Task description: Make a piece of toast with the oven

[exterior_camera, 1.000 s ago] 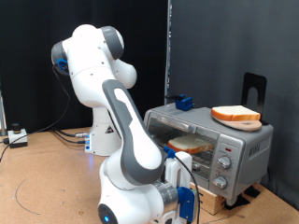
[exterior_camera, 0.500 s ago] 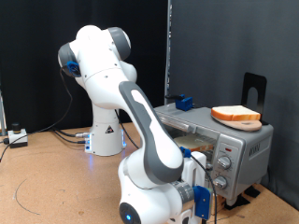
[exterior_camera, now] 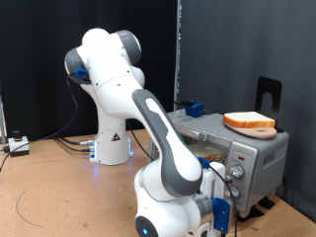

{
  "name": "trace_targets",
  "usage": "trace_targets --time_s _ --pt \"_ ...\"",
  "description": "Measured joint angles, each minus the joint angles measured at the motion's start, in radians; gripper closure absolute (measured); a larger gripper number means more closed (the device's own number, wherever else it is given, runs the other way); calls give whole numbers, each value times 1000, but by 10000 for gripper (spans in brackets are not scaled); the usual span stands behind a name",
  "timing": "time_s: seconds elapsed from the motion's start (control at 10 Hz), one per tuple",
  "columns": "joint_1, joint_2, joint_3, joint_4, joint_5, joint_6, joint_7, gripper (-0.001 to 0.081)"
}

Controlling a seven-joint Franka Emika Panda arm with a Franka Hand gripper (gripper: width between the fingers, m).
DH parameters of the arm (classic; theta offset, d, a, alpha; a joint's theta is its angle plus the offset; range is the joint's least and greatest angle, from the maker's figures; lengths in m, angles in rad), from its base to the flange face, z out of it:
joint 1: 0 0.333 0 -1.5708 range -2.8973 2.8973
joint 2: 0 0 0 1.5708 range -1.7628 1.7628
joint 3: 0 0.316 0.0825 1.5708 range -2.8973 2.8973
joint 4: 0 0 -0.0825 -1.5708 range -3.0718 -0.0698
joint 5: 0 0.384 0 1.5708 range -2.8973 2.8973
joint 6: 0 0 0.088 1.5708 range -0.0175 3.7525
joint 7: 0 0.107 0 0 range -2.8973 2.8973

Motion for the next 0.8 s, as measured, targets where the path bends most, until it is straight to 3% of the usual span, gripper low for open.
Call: trace_targets --time_s 0.1,0.2,0.3,0.5,0.6,0.7,0.8 --pt "2 1 0 0 1 0 0 151" --pt "3 1 2 0 2 0 0 347" --pt "3 1 3 0 2 0 0 347" --pt "4 2 5 0 3 10 -3 623" --pt "4 3 4 0 3 13 -4 623" --pt "4 3 4 0 2 13 -12 712" --pt "4 0 5 -2 -2 21 -69 712"
